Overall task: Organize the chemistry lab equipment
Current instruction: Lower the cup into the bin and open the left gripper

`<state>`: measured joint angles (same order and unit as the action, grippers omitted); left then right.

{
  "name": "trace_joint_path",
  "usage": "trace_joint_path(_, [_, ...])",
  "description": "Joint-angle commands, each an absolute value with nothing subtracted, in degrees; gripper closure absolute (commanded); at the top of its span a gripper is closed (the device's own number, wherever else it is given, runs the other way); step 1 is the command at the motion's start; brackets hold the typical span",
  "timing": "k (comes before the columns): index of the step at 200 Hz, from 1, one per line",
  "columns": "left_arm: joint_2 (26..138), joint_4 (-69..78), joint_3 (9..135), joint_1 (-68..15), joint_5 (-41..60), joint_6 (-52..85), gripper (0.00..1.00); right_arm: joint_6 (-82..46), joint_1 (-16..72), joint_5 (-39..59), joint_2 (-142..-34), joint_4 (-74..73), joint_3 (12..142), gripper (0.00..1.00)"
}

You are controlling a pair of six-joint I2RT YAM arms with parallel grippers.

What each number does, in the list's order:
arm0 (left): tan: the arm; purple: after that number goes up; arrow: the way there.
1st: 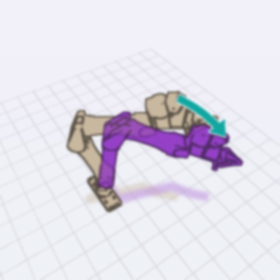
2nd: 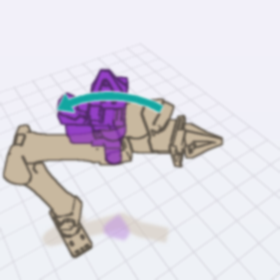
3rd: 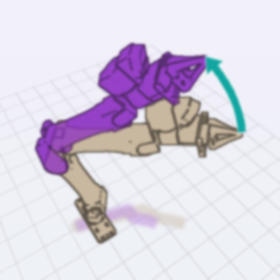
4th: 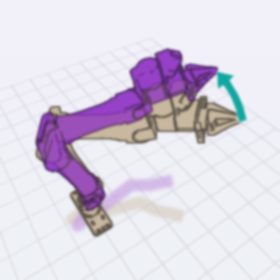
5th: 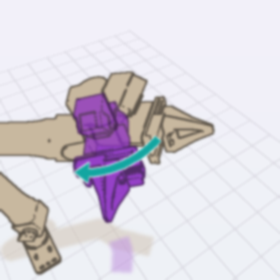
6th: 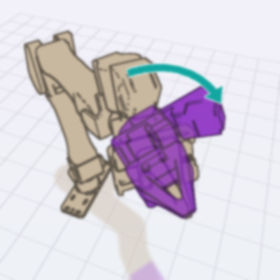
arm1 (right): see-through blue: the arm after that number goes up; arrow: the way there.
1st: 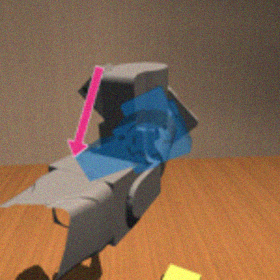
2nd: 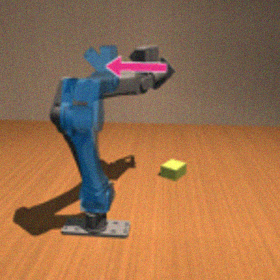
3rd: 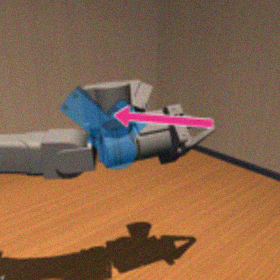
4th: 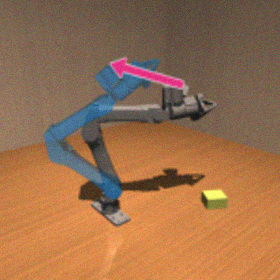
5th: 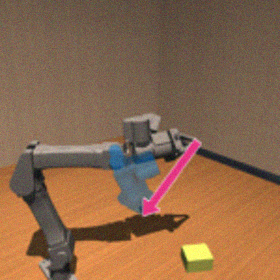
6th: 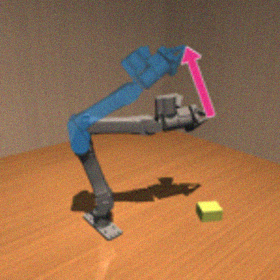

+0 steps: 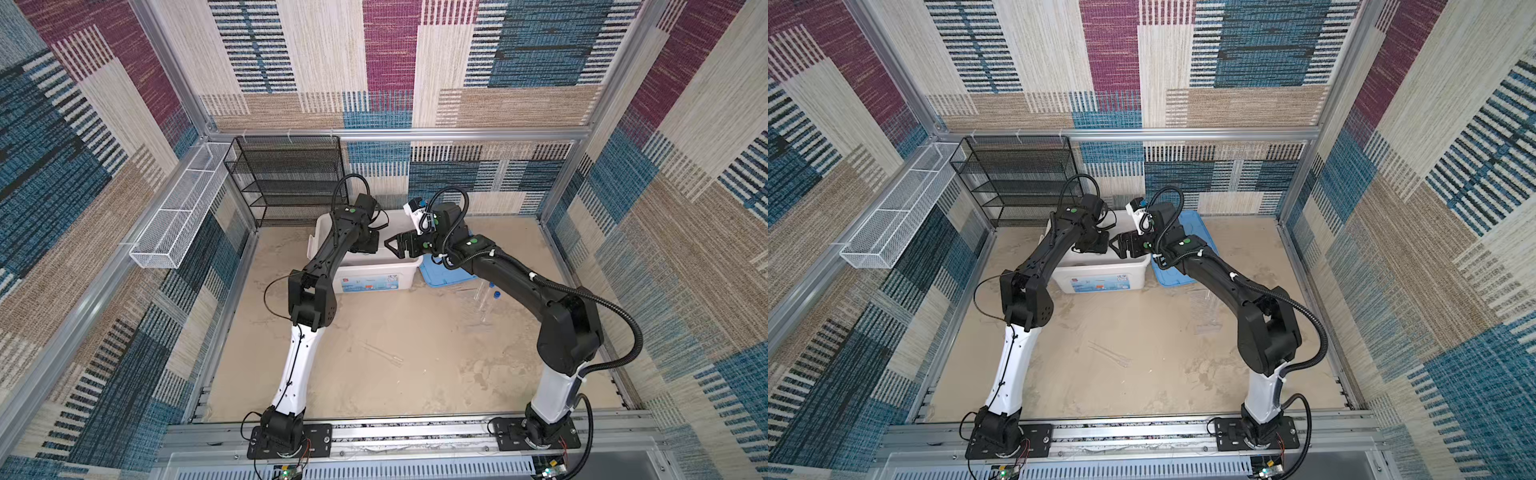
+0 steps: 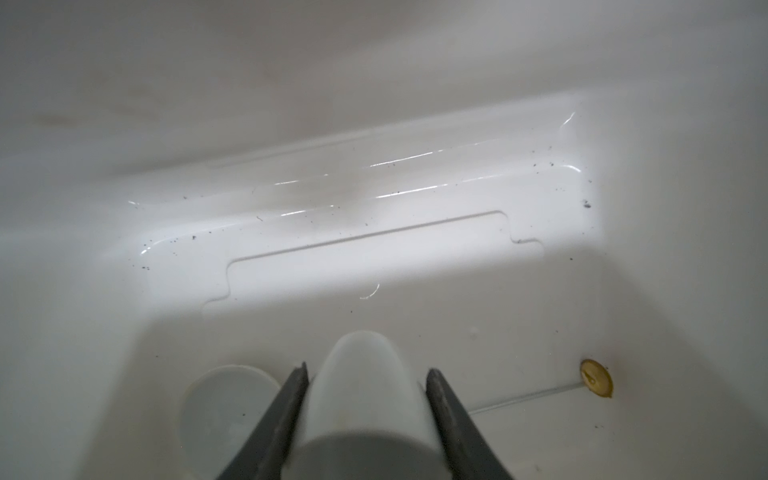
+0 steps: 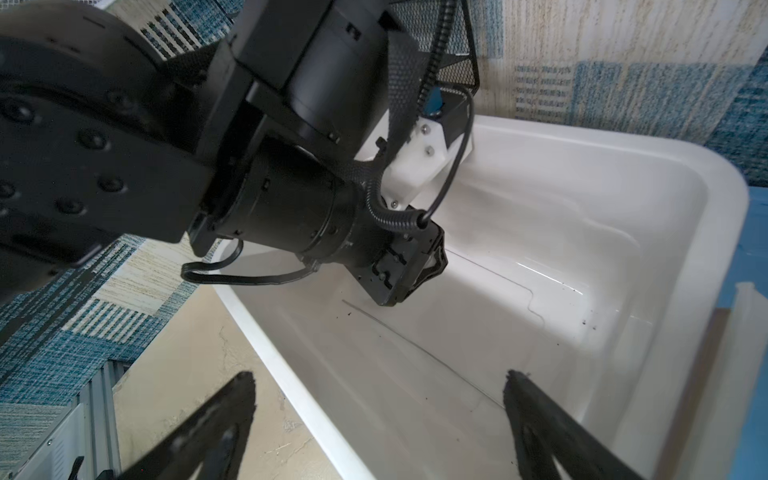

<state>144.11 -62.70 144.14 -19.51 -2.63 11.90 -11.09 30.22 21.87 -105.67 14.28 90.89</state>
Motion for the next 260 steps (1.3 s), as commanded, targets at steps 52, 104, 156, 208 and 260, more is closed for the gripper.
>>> trace_joint_path(52, [144.1,-58.4,140.0,-19.6,-2.8,12.5,0.7,-9.8,30.4,21.5,-107.5,12.2,91.4,0.05])
trace_joint_path(104, [143.9,-56.9,136.6,-19.9,-2.2,13.9,0.66,-9.9,30.4,22.2,-108.4,11.9,91.4,0.06])
trace_joint_path(156, [143.7,-54.5,132.8,-20.6,-2.6,14.7,0.6,-10.1,30.4,22.3,-108.5,11.4,91.1,0.06])
trace_joint_path(208, [142.7,-51.2,128.9,-20.7,-3.9,15.4,0.58,-9.8,30.4,21.9,-107.8,10.9,89.9,0.06])
trace_joint_path(260, [142.1,-49.6,126.4,-20.8,-4.2,15.5,0.55,-10.3,30.4,22.1,-108.2,10.3,89.6,0.06])
